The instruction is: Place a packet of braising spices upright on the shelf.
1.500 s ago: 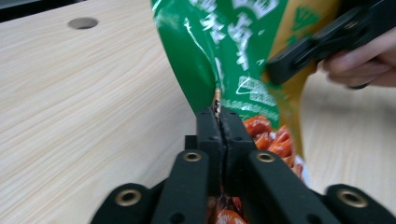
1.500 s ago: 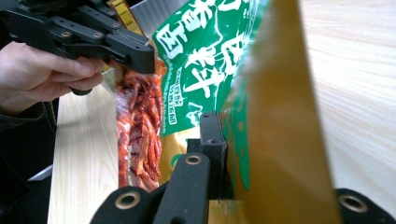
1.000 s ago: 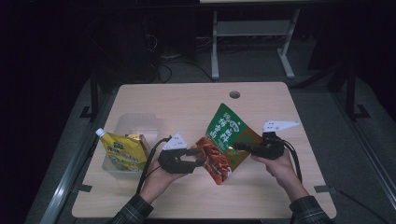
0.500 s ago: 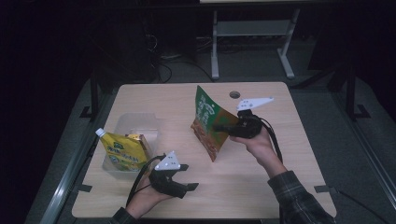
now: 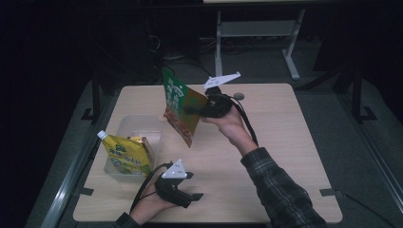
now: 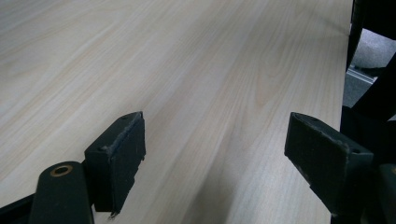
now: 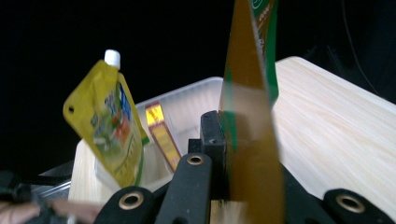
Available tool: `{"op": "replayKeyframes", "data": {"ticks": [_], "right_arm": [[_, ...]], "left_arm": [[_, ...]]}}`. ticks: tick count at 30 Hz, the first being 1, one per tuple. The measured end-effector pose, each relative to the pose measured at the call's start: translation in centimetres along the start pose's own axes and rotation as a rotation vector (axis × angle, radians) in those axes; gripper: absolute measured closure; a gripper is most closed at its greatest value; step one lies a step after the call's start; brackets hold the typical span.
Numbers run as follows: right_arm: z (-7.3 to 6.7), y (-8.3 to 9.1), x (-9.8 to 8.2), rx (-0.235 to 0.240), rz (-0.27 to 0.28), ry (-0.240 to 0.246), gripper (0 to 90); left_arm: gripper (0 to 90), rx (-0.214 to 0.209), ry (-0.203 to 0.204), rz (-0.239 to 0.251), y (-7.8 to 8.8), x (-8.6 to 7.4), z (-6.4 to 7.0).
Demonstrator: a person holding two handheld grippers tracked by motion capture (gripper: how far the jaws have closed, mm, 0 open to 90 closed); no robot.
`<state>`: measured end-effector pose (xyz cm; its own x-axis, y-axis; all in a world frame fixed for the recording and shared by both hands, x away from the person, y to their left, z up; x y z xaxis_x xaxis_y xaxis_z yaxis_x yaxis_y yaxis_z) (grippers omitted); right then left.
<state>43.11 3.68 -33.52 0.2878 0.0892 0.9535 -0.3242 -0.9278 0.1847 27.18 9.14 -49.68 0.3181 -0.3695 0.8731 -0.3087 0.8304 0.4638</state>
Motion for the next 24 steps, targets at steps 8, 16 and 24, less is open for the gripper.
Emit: {"op": "replayKeyframes", "data": {"ticks": [8,16,24], "right_arm": [[-0.9,-5.9,1.8,0.055,-0.026,0.013,90.0],[-1.7,-9.9,1.8,0.088,-0.050,0.018,90.0],[-1.8,-12.9,0.7,0.088,-0.094,0.021,90.0]], "left_arm": [[19.9,-0.013,-0.010,-0.007,-0.2,0.0,-0.2],[19.9,-0.015,-0.003,0.000,-0.2,0.0,-0.3],[19.9,-0.032,-0.004,-0.010,-0.4,-0.1,0.1]]}}
Point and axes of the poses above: each handheld gripper's, and its own axes: y roughly backward along the jaws, x roughly out of its top, z roughly to its right, the point moved 8 cm from there along -y, roughly forward along the jaws, and after that the axes turned 13 degrees about z, right-handed, at the moved point
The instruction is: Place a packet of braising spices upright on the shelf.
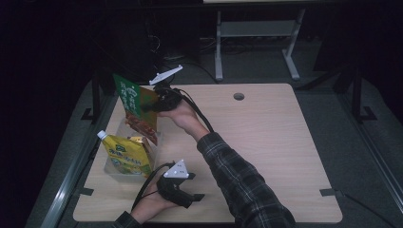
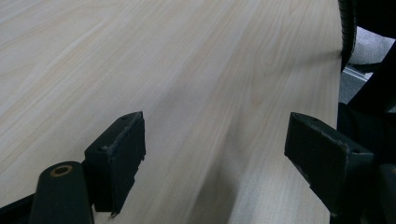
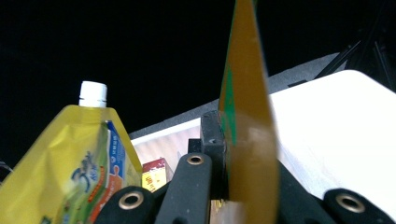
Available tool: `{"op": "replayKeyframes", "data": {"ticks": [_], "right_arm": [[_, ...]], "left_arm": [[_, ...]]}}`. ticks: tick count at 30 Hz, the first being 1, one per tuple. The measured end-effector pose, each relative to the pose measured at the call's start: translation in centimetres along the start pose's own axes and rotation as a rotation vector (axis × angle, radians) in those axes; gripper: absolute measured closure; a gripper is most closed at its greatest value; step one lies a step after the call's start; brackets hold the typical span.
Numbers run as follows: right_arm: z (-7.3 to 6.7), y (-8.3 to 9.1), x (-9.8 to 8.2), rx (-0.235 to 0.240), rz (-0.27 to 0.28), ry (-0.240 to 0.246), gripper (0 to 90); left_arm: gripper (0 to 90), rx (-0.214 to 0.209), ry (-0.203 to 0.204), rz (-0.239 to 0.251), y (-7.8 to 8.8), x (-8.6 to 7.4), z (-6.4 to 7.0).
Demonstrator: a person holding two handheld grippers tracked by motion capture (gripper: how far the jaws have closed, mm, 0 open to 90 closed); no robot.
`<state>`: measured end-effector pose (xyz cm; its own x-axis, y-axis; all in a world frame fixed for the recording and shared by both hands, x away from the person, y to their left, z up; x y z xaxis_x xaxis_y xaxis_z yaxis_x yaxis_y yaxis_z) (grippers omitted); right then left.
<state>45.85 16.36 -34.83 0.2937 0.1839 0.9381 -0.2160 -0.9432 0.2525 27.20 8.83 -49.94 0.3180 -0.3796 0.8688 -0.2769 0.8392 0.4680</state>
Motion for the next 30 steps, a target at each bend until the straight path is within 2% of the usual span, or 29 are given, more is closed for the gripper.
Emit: {"op": "replayKeyframes", "data": {"ticks": [2,9,11,12,13,17,20,21,23,25,29,30], "right_arm": [[0.2,-0.7,-1.0,-0.016,-0.036,0.016,90.0],[0.4,-1.6,-2.5,-0.021,-0.072,0.024,88.1],[0.2,-1.3,-2.2,-0.028,-0.053,0.031,76.1],[0.2,-1.3,-2.2,-0.028,-0.053,0.031,76.1],[0.2,-1.1,-2.2,-0.035,-0.059,0.034,71.6],[0.1,0.3,-1.9,-0.058,-0.065,0.068,53.6],[-0.1,1.8,-1.8,-0.078,-0.062,0.066,47.1],[0.0,2.3,-1.8,-0.086,-0.062,0.071,45.5],[-0.3,4.0,-2.1,-0.093,-0.058,0.082,42.7],[-0.4,4.5,-2.3,-0.094,-0.056,0.088,42.2],[-0.7,7.4,-3.6,-0.111,-0.060,0.104,41.8],[-0.7,7.4,-3.6,-0.111,-0.060,0.104,41.8]], "left_arm": [[19.9,-0.002,0.000,-0.006,0.0,-0.1,0.0],[19.8,0.000,-0.003,-0.015,0.0,-0.2,-0.1],[19.8,-0.003,-0.007,-0.017,-0.1,-0.2,-0.1],[19.8,-0.003,-0.007,-0.017,-0.1,-0.2,-0.1],[19.8,-0.005,-0.006,-0.016,-0.1,-0.2,-0.1],[19.7,-0.010,-0.009,-0.021,-0.1,-0.3,-0.1],[19.7,-0.011,-0.014,-0.022,-0.2,-0.3,-0.2],[19.7,-0.012,-0.002,-0.015,-0.3,-0.3,-0.1],[19.6,-0.011,-0.006,-0.018,-0.2,-0.4,-0.2],[19.6,-0.010,-0.007,-0.020,-0.2,-0.4,-0.2],[19.6,0.002,-0.005,-0.014,0.0,-0.3,-0.4],[19.6,0.002,-0.005,-0.014,0.0,-0.3,-0.4]]}}
Point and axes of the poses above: each handheld gripper's, and its own axes: y roughly backward along the jaws, x roughly out of its top, z roughly to its right, the point moved 8 cm from there along -y, roughly forward along the jaws, and after that the axes turned 13 degrees about z, right-handed, at the moved point
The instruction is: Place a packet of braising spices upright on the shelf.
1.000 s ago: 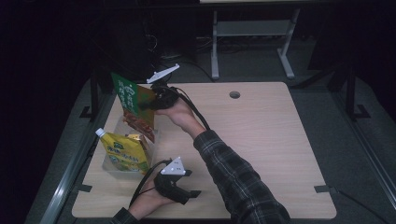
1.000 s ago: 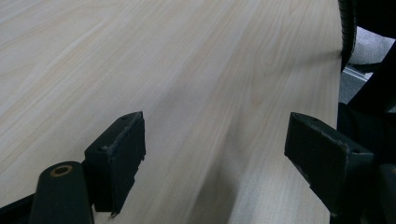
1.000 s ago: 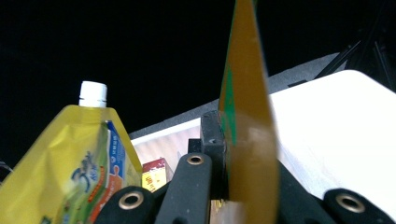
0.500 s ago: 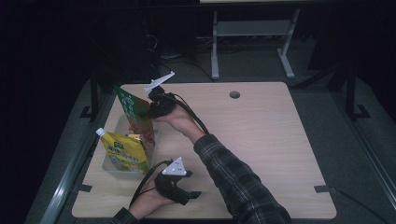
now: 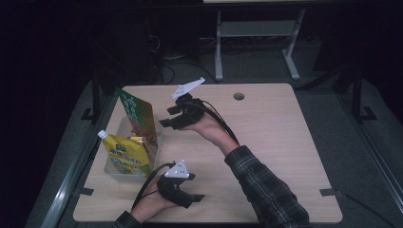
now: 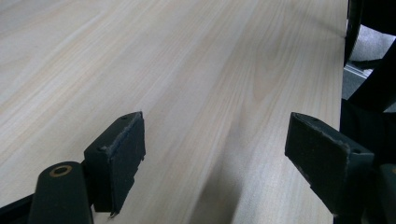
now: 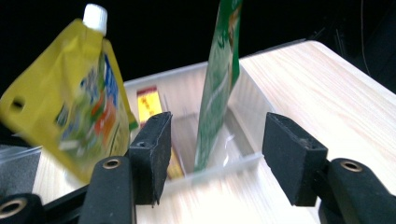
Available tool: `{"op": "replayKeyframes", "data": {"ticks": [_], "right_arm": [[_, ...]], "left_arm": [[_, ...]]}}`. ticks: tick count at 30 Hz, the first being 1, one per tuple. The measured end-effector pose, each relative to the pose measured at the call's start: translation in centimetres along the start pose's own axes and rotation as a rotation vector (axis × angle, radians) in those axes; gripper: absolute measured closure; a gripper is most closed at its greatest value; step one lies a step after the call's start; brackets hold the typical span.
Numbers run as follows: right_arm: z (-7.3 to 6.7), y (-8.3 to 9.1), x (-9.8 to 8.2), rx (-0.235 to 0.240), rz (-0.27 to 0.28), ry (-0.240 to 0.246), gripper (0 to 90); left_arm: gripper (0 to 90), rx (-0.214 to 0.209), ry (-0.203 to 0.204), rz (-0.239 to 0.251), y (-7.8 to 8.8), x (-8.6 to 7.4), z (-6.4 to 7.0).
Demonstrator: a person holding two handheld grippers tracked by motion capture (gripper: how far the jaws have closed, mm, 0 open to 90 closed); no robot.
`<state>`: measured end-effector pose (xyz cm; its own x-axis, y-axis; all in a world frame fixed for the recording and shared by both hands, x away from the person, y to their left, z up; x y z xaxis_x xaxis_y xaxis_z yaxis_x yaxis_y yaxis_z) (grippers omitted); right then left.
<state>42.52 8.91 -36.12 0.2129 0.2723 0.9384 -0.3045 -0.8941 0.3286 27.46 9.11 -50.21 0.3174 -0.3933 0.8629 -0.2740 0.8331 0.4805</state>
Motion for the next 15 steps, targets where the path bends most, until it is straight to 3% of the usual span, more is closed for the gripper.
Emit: {"op": "replayKeyframes", "data": {"ticks": [2,8,10,15], "right_arm": [[0.0,1.6,-1.0,-0.014,-0.005,0.002,41.0],[0.0,4.1,-3.0,-0.049,-0.014,0.013,39.1],[0.2,5.5,-4.6,-0.078,-0.034,0.014,38.2],[0.4,7.2,-7.0,-0.112,-0.061,-0.003,37.3]], "left_arm": [[19.6,0.003,0.000,0.005,0.1,0.1,0.0],[19.7,0.010,0.007,0.014,0.3,0.2,-0.2],[19.7,0.013,-0.001,0.010,0.4,0.1,-0.4],[19.7,0.022,0.006,0.015,0.6,0.2,-0.6]]}}
Point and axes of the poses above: each handheld gripper's, and its own axes: y roughly backward along the jaws, x roughly out of its top, z roughly to its right, the point moved 8 cm from there along -y, roughly forward along the jaws, and after that the axes turned 13 degrees about z, right-handed, at the moved point
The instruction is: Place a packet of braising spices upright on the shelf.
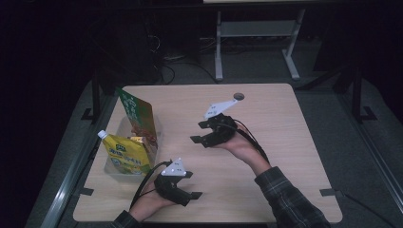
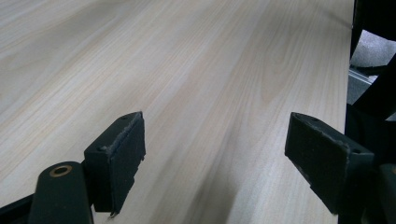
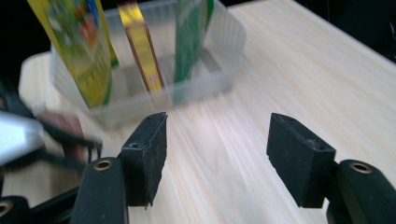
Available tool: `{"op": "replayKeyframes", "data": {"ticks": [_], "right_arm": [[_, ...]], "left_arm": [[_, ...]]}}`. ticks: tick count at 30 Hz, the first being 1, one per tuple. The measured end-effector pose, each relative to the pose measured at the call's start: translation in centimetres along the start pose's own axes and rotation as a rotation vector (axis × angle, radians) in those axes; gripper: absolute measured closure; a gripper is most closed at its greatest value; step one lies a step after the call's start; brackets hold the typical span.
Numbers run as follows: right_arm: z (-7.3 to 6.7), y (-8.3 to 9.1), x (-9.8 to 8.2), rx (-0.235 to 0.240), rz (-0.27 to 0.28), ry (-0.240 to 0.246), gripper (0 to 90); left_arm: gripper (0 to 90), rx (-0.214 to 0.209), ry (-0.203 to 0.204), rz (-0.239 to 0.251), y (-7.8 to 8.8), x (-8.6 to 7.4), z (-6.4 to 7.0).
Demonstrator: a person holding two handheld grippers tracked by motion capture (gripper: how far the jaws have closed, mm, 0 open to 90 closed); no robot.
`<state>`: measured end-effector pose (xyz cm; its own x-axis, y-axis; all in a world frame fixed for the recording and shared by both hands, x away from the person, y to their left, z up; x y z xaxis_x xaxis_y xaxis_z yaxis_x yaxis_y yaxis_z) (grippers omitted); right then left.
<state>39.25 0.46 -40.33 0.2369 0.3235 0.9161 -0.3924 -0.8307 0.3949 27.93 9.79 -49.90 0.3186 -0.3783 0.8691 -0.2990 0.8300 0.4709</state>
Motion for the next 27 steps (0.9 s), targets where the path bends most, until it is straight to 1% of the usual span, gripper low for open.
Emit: {"op": "replayKeyframes", "data": {"ticks": [1,3,4,5,6,8,9,10,11,12,13,15,16,18,19,21,22,23,24,27], "right_arm": [[0.1,0.4,-0.7,-0.006,-0.004,-0.004,37.2],[0.4,1.2,-2.1,-0.021,-0.014,-0.006,37.0],[0.5,1.6,-2.9,-0.030,-0.025,-0.019,36.5],[0.7,2.0,-3.6,-0.042,-0.028,-0.018,36.5],[0.9,2.5,-4.3,-0.044,-0.039,-0.016,35.8],[1.0,3.3,-5.5,-0.055,-0.038,-0.043,35.8],[1.1,3.7,-6.1,-0.060,-0.044,-0.055,35.8],[1.2,4.1,-6.7,-0.066,-0.044,-0.060,35.9],[1.2,4.6,-7.2,-0.073,-0.052,-0.070,35.8],[1.3,4.9,-7.7,-0.074,-0.051,-0.064,35.9],[1.2,5.3,-8.1,-0.075,-0.055,-0.071,35.9],[1.2,6.0,-8.8,-0.082,-0.073,-0.079,35.3],[1.1,6.4,-9.1,-0.089,-0.071,-0.078,35.4],[1.0,6.8,-9.7,-0.088,-0.073,-0.095,35.3],[1.1,7.0,-9.9,-0.092,-0.074,-0.091,35.0],[1.1,7.2,-10.1,-0.097,-0.084,-0.103,33.6],[1.1,7.3,-10.2,-0.099,-0.081,-0.097,33.5],[1.0,7.4,-10.1,-0.102,-0.071,-0.104,33.3],[0.9,7.5,-10.3,-0.096,-0.067,-0.102,32.4],[0.9,7.5,-10.5,-0.094,-0.070,-0.098,32.0]], "left_arm": [[19.7,0.000,-0.005,-0.001,0.0,0.0,-0.1],[19.7,0.000,0.003,-0.001,0.1,0.0,-0.1],[19.7,0.002,-0.005,-0.003,0.1,-0.1,-0.2],[19.7,0.004,-0.001,-0.004,0.1,-0.1,-0.2],[19.7,0.005,0.000,-0.008,0.2,-0.1,-0.2],[19.7,0.010,0.005,-0.004,0.1,-0.1,-0.2],[19.7,0.010,0.000,-0.009,0.1,-0.1,-0.3],[19.7,0.011,-0.004,-0.018,0.2,-0.2,-0.4],[19.8,0.012,-0.002,-0.016,0.2,-0.2,-0.4],[19.8,0.013,0.001,-0.014,0.2,-0.2,-0.3],[19.8,0.014,0.011,-0.006,0.1,-0.2,-0.3],[19.8,0.016,0.006,-0.011,0.1,-0.3,-0.3],[19.8,0.016,0.005,-0.011,0.1,-0.3,-0.4],[19.9,0.018,0.000,-0.011,0.1,-0.2,-0.5],[19.9,0.018,0.000,-0.010,0.1,-0.3,-0.5],[19.9,0.020,-0.001,-0.011,0.1,-0.2,-0.5],[19.9,0.020,0.000,-0.008,0.1,-0.2,-0.5],[19.9,0.020,-0.003,-0.008,0.2,-0.2,-0.5],[19.9,0.021,-0.004,-0.008,0.2,-0.2,-0.5],[19.9,0.021,-0.004,-0.011,0.2,-0.2,-0.6]]}}
Point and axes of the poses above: each handheld gripper's, and its own axes: y roughly backward along the jaws, x roughly out of its top, z roughly to its right, the point moved 8 cm from there along -y, roughly forward along the jaws, and after that the axes turned 13 degrees about z, right-handed, at the moved point
